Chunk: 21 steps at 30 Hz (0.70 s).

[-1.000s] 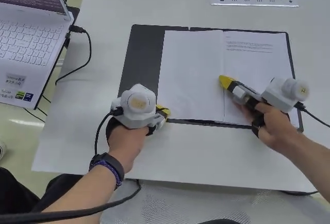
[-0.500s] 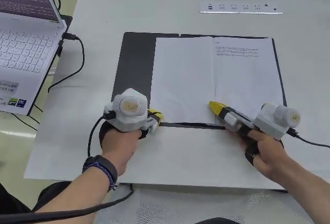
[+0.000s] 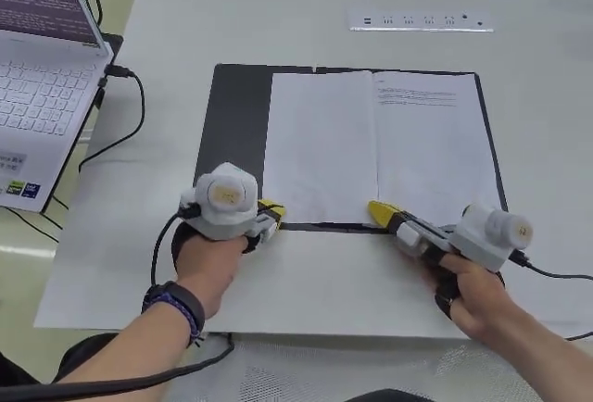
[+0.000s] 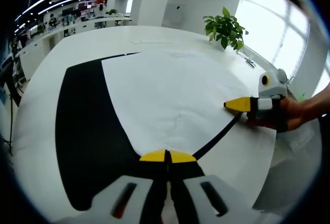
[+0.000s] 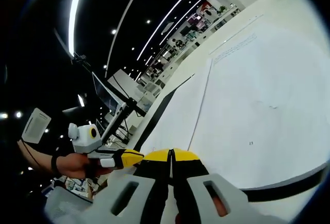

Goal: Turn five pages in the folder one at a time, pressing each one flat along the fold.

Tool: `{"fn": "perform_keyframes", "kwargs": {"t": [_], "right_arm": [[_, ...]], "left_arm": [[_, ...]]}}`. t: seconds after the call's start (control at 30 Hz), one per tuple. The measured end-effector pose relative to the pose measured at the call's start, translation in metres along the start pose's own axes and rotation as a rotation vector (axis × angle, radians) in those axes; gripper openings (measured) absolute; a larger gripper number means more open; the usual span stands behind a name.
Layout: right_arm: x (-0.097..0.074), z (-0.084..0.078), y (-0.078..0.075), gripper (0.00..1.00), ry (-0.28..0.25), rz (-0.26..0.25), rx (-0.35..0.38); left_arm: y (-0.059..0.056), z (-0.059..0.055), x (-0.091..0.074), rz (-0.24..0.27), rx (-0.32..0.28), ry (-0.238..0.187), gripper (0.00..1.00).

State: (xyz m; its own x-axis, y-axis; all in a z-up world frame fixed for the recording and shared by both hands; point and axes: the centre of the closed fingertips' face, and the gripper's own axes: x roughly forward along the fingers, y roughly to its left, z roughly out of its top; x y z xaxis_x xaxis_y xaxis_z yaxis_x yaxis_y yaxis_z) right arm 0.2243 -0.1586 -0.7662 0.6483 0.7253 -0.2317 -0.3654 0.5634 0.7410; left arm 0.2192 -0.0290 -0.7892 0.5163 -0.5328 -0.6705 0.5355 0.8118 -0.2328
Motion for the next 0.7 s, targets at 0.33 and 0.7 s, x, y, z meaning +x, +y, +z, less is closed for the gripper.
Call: {"fn": "perform_keyframes", "kwargs": {"t": [0.33,0.7], "right_arm": [[-0.002,-0.001,-0.003,0.00,0.016,-0.031,0.029],[-0.038,0.014,0.000,0.19,0.028,-0.069,-0.029]], "left_arm": [[0.000,0.000,-0.002,0.003,-0.034,-0.008,0.00],[-0.021,0.007,-0.016,-0.019,-0.009,-0.055,0.18]]}}
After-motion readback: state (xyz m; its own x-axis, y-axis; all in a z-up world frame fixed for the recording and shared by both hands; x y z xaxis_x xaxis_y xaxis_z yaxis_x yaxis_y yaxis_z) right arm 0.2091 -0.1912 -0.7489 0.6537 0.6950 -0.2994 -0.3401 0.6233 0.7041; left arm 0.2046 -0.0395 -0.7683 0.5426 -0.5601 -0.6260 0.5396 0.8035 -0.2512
